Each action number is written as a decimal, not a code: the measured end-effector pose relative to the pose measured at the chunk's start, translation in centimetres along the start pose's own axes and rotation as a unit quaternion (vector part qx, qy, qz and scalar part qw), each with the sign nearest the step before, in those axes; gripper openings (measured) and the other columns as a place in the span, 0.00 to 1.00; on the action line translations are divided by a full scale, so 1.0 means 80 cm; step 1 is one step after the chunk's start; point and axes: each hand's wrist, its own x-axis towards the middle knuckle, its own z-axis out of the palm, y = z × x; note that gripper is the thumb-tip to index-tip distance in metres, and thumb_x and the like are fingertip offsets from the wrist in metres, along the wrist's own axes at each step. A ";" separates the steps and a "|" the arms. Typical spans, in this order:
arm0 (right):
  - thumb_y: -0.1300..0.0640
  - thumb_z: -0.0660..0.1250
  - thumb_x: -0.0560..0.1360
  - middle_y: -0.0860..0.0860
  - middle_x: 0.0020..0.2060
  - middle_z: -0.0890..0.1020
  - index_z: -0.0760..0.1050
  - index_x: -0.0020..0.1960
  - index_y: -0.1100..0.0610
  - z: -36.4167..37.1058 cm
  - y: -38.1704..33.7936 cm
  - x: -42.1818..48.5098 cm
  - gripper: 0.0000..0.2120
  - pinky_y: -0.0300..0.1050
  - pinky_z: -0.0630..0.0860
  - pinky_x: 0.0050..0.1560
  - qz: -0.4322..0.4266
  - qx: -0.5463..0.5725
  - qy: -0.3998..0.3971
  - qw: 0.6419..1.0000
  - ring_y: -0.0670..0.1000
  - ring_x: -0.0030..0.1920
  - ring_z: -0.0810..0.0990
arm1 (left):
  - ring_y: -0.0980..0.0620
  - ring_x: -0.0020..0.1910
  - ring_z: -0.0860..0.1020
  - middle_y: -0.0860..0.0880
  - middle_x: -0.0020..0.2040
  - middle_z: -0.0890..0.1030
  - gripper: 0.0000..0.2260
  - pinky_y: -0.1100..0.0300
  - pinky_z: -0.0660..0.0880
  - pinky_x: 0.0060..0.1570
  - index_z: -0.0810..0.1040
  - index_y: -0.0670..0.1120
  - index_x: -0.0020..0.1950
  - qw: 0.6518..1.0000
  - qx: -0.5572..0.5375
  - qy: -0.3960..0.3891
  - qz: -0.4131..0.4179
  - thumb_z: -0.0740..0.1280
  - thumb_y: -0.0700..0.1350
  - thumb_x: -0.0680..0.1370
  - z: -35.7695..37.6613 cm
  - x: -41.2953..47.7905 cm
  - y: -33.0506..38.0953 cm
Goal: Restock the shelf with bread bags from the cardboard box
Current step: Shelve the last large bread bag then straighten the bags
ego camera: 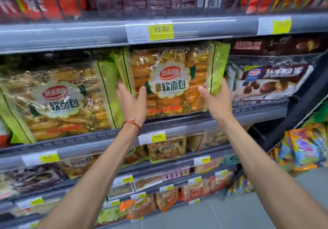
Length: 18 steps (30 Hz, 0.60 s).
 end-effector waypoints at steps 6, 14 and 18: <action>0.44 0.72 0.77 0.52 0.83 0.54 0.47 0.84 0.58 -0.004 0.047 0.026 0.47 0.48 0.50 0.79 0.018 -0.039 -0.079 0.996 0.51 0.82 0.52 | 0.48 0.78 0.55 0.43 0.80 0.55 0.33 0.63 0.52 0.70 0.51 0.38 0.79 0.999 0.030 0.031 -0.020 0.64 0.50 0.81 0.026 -0.013 -0.024; 0.46 0.70 0.79 0.50 0.81 0.60 0.50 0.83 0.57 -0.022 0.049 0.038 0.42 0.45 0.53 0.79 0.005 -0.052 -0.148 0.988 0.43 0.77 0.57 | 0.51 0.74 0.62 0.42 0.79 0.60 0.31 0.59 0.57 0.71 0.51 0.40 0.79 0.996 0.055 0.056 -0.030 0.61 0.52 0.82 0.030 -0.016 -0.019; 0.45 0.70 0.80 0.52 0.83 0.49 0.39 0.83 0.57 -0.033 0.043 0.039 0.48 0.51 0.51 0.79 0.009 -0.028 -0.132 0.991 0.51 0.82 0.50 | 0.47 0.78 0.58 0.43 0.79 0.58 0.31 0.55 0.56 0.75 0.54 0.39 0.77 0.994 0.068 0.082 -0.020 0.65 0.48 0.81 0.021 -0.017 -0.008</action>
